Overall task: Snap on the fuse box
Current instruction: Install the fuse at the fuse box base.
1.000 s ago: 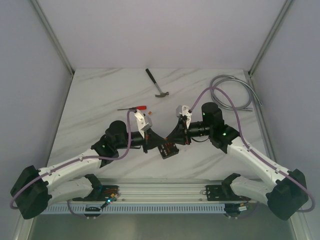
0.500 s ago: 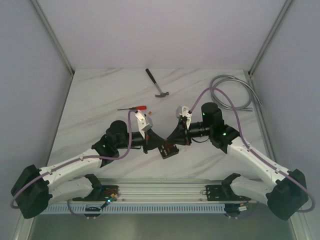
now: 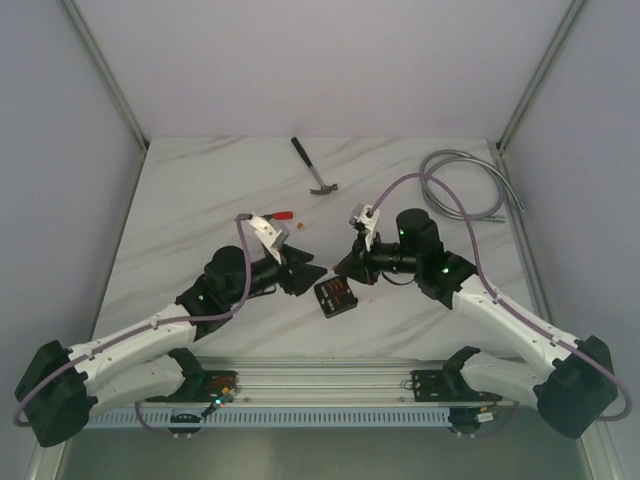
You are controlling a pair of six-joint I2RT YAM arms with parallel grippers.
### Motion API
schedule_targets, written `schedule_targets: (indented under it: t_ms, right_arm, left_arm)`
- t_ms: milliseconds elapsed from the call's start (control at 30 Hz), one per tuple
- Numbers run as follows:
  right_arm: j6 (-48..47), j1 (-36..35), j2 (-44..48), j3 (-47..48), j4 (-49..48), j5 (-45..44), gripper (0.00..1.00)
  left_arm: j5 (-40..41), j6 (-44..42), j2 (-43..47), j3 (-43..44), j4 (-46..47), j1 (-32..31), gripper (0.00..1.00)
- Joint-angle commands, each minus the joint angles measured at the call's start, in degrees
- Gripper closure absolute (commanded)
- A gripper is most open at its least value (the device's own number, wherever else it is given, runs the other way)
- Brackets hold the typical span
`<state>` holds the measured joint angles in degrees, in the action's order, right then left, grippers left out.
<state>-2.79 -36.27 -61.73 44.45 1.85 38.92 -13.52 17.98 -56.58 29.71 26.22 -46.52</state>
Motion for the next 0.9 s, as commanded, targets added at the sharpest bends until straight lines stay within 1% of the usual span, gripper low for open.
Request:
schedule_targets:
  t_ms: [0,200,300,433,600,733,867]
  right_arm:
    - [5.9,-3.0,-1.1,-0.9,2.0,-17.8,1.0]
    - [11.3,-8.6,-3.5,-0.8,4.6,-34.3,1.0]
    - [13.8,-11.1,-5.6,-0.6,6.0,-39.7,1.0]
    - [17.1,-14.2,-8.7,-0.5,7.8,-46.4,1.0]
    - [20.0,-16.9,-11.7,-0.7,9.6,-51.2,1.0]
    - [21.4,-18.5,-12.5,-0.8,10.0,-52.0,1.0]
    - [23.2,-19.9,-15.0,-0.8,10.7,-53.3,1.0]
  left_arm:
    - [15.1,5.1,2.1,-1.5,-2.3,-0.1,0.33]
    - [27.5,10.7,2.8,-2.4,-7.3,0.0,0.17]
    - [32.4,13.2,3.0,-2.5,-9.8,0.0,0.12]
    - [35.6,15.5,3.1,-2.4,-12.6,0.0,0.07]
    - [36.9,16.6,3.2,-2.5,-14.4,0.1,0.04]
    - [37.7,17.0,3.3,-2.5,-15.3,0.1,0.0]
    - [38.3,17.6,3.4,-2.4,-15.9,0.1,0.0]
